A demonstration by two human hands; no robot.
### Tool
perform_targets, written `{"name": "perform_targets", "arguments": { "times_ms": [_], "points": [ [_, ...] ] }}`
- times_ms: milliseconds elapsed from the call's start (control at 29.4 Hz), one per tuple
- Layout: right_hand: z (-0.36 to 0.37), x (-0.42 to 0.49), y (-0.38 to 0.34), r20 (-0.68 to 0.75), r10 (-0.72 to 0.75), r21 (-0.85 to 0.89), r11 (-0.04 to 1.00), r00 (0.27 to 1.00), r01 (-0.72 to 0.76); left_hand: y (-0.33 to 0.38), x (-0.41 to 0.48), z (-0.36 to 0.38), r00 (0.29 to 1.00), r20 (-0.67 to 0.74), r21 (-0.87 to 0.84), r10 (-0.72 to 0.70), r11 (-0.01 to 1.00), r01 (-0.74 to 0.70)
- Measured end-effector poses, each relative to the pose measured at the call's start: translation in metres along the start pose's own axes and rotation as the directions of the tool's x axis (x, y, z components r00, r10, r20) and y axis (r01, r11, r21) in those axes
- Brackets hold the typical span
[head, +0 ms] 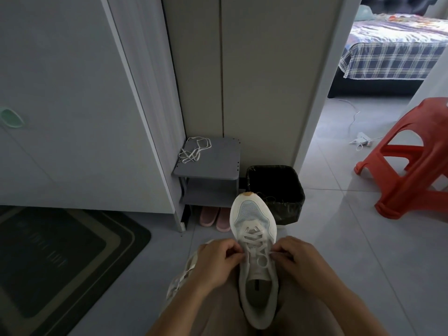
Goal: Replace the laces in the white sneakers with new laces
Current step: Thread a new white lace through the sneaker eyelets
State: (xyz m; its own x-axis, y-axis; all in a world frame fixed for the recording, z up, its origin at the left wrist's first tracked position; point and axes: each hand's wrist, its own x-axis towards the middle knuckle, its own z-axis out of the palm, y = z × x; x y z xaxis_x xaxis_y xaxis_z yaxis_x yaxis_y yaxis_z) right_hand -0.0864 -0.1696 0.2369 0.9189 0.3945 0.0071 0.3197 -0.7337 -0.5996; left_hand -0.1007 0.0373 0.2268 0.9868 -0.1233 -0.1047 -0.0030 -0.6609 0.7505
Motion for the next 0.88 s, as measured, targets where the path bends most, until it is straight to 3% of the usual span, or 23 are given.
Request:
{"name": "perform_targets", "arguments": {
  "times_ms": [68, 170, 306, 408, 476, 544, 715, 817, 885],
  "points": [
    [-0.010, -0.002, 0.006, 0.024, -0.010, 0.015, 1.000, 1.000, 0.009, -0.002, 0.001, 0.000, 1.000, 0.004, -0.026, -0.016, 1.000, 0.016],
    [-0.030, -0.013, 0.027, 0.016, 0.111, 0.051, 0.992, 0.994, -0.112, -0.006, 0.002, 0.001, 1.000, 0.013, -0.062, -0.023, 0.998, 0.024],
    [-0.054, -0.027, 0.050, 0.218, 0.292, 0.139, 0.935, 0.931, -0.326, -0.007, 0.002, 0.002, 1.000, 0.012, -0.051, -0.017, 0.999, 0.018],
    [-0.055, -0.028, 0.047, 0.292, 0.318, 0.089, 0.930, 0.902, -0.357, -0.009, 0.002, 0.002, 1.000, 0.010, -0.050, -0.014, 0.999, 0.014],
    [-0.049, -0.024, 0.041, 0.181, 0.293, -0.031, 0.956, 0.939, -0.293, -0.009, 0.001, 0.001, 1.000, 0.016, -0.047, -0.018, 0.999, 0.019],
    [-0.037, -0.018, 0.031, 0.037, 0.153, -0.203, 0.969, 0.987, -0.143, -0.009, 0.001, 0.001, 0.999, 0.021, -0.028, -0.024, 0.999, 0.025],
    [0.003, 0.002, -0.001, -0.024, -0.167, -0.267, 0.951, 0.986, 0.155, 0.000, -0.002, -0.002, 1.000, -0.017, -0.043, -0.005, 0.999, 0.005],
    [0.006, -0.001, -0.005, -0.065, -0.192, -0.260, 0.951, 0.979, 0.169, 0.009, -0.002, 0.000, 0.972, -0.184, 0.012, 0.144, 0.989, -0.144],
    [0.003, -0.002, -0.006, -0.067, -0.227, -0.290, 0.936, 0.972, 0.199, 0.015, -0.001, 0.007, 0.941, -0.177, 0.156, 0.289, 0.952, -0.263]
  ]
}}
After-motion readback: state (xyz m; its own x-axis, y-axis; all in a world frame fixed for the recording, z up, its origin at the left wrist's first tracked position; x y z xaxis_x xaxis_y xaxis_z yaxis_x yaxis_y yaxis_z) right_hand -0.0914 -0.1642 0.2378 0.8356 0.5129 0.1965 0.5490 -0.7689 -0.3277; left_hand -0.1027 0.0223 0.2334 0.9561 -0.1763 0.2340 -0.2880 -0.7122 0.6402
